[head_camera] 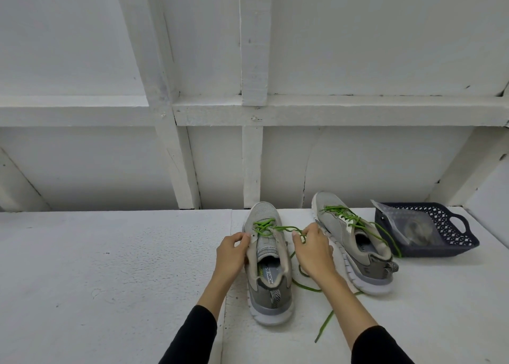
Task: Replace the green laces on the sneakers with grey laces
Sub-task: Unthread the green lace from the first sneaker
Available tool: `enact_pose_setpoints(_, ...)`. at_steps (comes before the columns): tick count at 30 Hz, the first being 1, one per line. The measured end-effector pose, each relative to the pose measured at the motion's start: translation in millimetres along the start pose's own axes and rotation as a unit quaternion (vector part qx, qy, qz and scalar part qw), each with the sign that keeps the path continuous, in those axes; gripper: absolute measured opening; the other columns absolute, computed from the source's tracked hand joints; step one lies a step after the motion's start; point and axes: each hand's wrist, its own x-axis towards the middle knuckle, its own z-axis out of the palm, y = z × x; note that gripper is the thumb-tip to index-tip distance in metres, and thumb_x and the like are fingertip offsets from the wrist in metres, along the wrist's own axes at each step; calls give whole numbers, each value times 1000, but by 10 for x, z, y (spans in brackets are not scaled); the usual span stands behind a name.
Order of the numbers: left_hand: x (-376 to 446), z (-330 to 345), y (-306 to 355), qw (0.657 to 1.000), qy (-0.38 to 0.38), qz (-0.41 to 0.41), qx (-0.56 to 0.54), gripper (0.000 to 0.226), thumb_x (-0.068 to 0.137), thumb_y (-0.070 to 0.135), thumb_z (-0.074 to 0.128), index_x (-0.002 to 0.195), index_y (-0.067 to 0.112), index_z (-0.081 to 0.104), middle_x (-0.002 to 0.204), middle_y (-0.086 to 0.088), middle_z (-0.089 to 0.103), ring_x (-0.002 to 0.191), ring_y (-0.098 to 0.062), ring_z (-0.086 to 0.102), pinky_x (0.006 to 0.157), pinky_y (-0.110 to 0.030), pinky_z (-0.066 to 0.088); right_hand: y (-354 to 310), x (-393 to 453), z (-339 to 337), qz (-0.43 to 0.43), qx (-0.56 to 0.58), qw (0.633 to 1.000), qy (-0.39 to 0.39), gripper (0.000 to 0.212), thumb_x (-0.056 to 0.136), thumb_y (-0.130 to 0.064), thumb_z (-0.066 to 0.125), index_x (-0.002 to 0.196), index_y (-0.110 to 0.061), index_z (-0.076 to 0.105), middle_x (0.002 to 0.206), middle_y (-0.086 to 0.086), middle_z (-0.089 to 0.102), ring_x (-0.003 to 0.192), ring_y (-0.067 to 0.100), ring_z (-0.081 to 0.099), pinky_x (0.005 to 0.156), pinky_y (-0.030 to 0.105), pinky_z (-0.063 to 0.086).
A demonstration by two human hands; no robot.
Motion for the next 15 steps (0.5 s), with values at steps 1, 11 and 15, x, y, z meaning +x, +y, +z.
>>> enact_pose_setpoints(1, -9, 0, 11, 1000, 1, 1, 0, 29, 98, 33, 54, 78, 24, 74, 82, 0, 73, 90, -26, 68, 86, -52, 55, -63, -28, -8, -14, 21, 999, 23, 24, 98, -36, 45, 105, -13, 47, 109, 6, 54, 106, 27, 49, 87, 40, 39)
enact_pose_setpoints(11, -23, 17, 65, 1000, 8, 17, 18, 27, 98, 30, 55, 79, 23, 72, 82, 5, 72, 86, -17, 67, 83, -48, 56, -282, -111, 122, -70, 126, 989, -14, 29, 100, -36, 46, 78, -16, 45, 71, 0, 54, 64, 14, 49, 53, 22, 36)
enact_pose_setpoints(15, -9, 25, 119, 998, 19, 42, 50, 11, 96, 27, 57, 95, 26, 68, 103, 7, 64, 102, -16, 61, 91, -40, 53, -208, -135, 155, 1, 224, 974, 19, 34, 100, -27, 48, 69, -16, 46, 65, -3, 50, 63, 14, 46, 52, 15, 35)
